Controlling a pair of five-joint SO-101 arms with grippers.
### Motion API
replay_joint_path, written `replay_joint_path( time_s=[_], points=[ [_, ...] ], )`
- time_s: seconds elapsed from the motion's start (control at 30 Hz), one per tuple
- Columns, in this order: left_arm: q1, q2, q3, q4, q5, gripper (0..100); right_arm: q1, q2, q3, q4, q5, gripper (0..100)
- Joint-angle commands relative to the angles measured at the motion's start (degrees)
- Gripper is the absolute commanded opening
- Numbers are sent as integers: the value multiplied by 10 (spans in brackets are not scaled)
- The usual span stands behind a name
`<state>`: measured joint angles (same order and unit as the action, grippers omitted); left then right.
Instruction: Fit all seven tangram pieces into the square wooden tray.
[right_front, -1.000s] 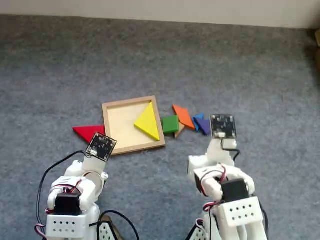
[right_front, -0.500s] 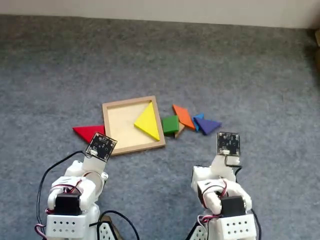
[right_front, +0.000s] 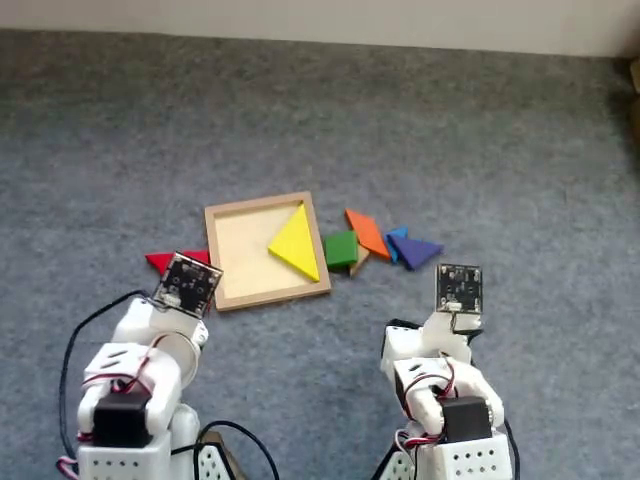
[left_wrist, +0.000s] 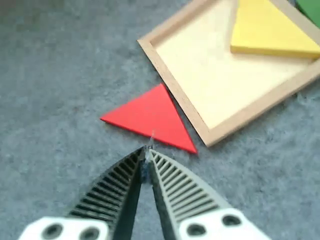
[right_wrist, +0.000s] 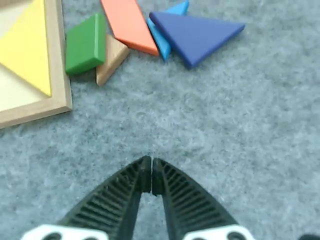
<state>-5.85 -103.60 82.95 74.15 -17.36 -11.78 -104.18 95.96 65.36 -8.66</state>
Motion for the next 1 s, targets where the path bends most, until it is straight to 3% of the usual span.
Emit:
replay_joint_path(
  time_s=[0.0, 0.17, 0.4, 0.6, 0.8, 0.97],
  points=[
    [-16, 5, -87, -11, -17, 28, 7, -6, 58, 24, 6, 22],
    [-52, 6, -123, -11, -47, 146, 7, -9, 58, 60, 6, 22],
    [-90, 66, -140, -14, -47, 158, 7, -9, 58, 61, 6, 22],
    [-89, 298, -243, -11, -21, 171, 7, -9, 58, 61, 6, 22],
    [-92, 547, -311, -15, 95, 351, 7, -9, 58, 61, 6, 22],
    [-92, 708, -348, -71, 125, 364, 7, -9, 58, 61, 6, 22]
  ],
)
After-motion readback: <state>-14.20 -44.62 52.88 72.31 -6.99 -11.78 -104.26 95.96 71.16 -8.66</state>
